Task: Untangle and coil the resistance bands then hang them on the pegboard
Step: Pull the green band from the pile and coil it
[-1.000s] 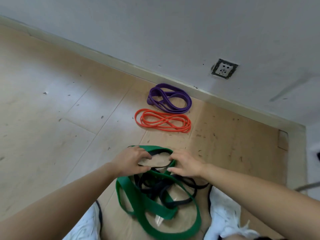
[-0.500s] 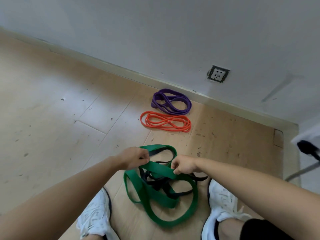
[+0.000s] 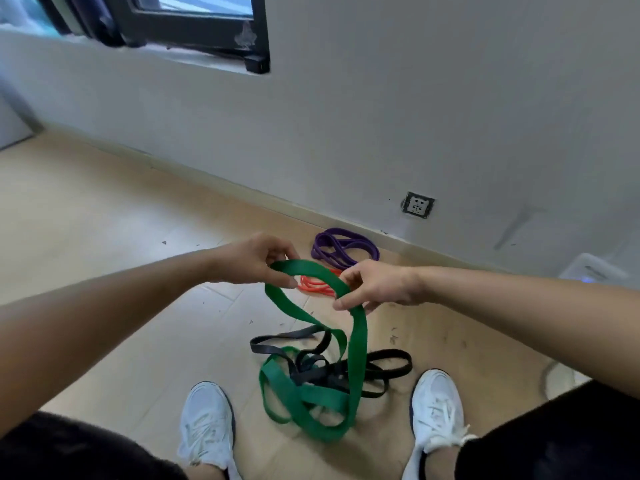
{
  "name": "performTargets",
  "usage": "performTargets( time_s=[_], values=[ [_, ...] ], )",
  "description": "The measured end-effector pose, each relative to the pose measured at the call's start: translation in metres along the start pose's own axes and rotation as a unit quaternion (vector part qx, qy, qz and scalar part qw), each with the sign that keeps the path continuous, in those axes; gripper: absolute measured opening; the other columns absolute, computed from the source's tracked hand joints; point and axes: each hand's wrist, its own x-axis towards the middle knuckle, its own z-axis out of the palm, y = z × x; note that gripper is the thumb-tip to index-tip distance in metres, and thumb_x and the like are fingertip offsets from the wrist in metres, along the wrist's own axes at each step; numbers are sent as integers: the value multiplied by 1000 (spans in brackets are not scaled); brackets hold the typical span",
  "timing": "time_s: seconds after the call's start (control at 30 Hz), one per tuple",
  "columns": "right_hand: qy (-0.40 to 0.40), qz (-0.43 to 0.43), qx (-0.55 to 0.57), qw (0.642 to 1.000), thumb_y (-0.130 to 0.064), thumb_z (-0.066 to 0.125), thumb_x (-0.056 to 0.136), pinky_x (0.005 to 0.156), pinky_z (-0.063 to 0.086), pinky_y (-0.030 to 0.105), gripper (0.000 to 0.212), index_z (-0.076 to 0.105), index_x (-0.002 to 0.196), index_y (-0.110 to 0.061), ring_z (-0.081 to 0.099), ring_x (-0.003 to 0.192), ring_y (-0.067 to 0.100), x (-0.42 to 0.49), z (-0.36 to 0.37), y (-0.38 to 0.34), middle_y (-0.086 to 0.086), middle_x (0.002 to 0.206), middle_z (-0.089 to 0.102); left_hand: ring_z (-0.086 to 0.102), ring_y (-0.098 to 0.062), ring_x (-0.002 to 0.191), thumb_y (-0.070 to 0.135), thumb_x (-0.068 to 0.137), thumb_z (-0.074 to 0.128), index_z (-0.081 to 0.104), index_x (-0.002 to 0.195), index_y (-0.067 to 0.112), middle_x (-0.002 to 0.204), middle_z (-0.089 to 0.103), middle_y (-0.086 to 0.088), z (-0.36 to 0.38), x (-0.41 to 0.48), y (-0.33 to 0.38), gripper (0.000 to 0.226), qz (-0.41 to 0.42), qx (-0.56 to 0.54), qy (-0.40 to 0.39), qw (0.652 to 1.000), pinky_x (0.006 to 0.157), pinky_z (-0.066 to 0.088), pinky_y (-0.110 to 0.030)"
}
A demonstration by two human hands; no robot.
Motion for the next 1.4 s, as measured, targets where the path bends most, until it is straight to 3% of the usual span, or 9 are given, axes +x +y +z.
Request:
performTargets(
  time_s=[0.2, 0.3, 0.43, 0.7, 0.9, 1.0, 1.2, 1.33, 1.4],
  values=[
    [30, -93, 28, 995, -20, 69, 95, 75, 57, 25, 26, 66, 117, -6, 73, 90, 17, -51, -5, -71, 7, 102, 72, 73, -31, 92, 34, 78, 82, 69, 112, 6, 96, 75, -19, -34, -46, 61, 46, 67, -130, 78, 986, 90, 60, -43],
    [58, -148, 67, 985, -18, 66, 97, 85, 61, 35, 24, 65, 118, -6, 74, 100, 25, -73, -9, -102, 11, 107, 73, 74, -32, 94, 50, 68, 86, 69, 112, 8, 98, 75, -16, -47, -64, 88, 63, 104, -182, 118, 971, 88, 62, -43],
    [134, -221, 129, 957, -14, 65, 97, 87, 61, 41, 30, 63, 124, -3, 72, 101, 28, -94, -20, -142, 14, 108, 71, 73, -28, 88, 34, 80, 75, 68, 112, 9, 93, 74, -10, -53, -73, 114, 42, 146, -212, 211, 943, 89, 61, -48],
    [264, -310, 110, 907, -13, 68, 95, 81, 63, 45, 50, 50, 142, -13, 73, 100, 30, -106, -44, -197, 24, 118, 65, 73, -27, 95, 31, 93, 66, 66, 123, 5, 106, 75, -10, -77, -76, 150, 40, 189, -285, 291, 894, 85, 62, -43],
    [318, -345, -66, 881, -19, 72, 93, 75, 64, 36, 66, 42, 152, -25, 74, 90, 21, -97, -63, -204, 12, 106, 67, 74, -29, 105, 27, 99, 62, 68, 125, 10, 115, 75, -10, -82, -56, 145, 32, 167, -251, 247, 921, 89, 61, -43],
    [294, -334, -61, 894, -16, 70, 94, 78, 63, 32, 63, 44, 151, -29, 74, 90, 26, -85, -65, -188, 10, 115, 61, 74, -26, 105, 29, 99, 62, 68, 126, 11, 116, 76, -7, -69, -39, 129, 33, 146, -246, 221, 932, 91, 60, -43],
    [272, -299, -47, 913, -11, 70, 94, 78, 62, 33, 31, 64, 124, -10, 74, 88, 28, -62, -70, -150, 13, 117, 62, 73, -17, 106, 25, 98, 64, 68, 127, 12, 111, 78, -5, -44, -4, 108, 32, 109, -218, 163, 956, 91, 60, -36],
    [299, -335, 40, 893, -6, 71, 92, 82, 62, 39, 18, 67, 109, -9, 75, 90, 33, -61, -87, -142, 24, 106, 66, 70, -16, 112, 35, 83, 73, 58, 136, 16, 117, 75, -6, -36, 11, 100, 58, 111, -231, 124, 959, 98, 56, -32],
    [308, -355, 81, 879, -5, 72, 90, 84, 62, 44, 17, 69, 106, -11, 74, 92, 34, -61, -97, -140, 25, 105, 65, 70, -21, 109, 26, 82, 78, 59, 132, 17, 114, 72, -10, -30, 20, 96, 54, 110, -235, 108, 960, 94, 57, -30]
  ],
)
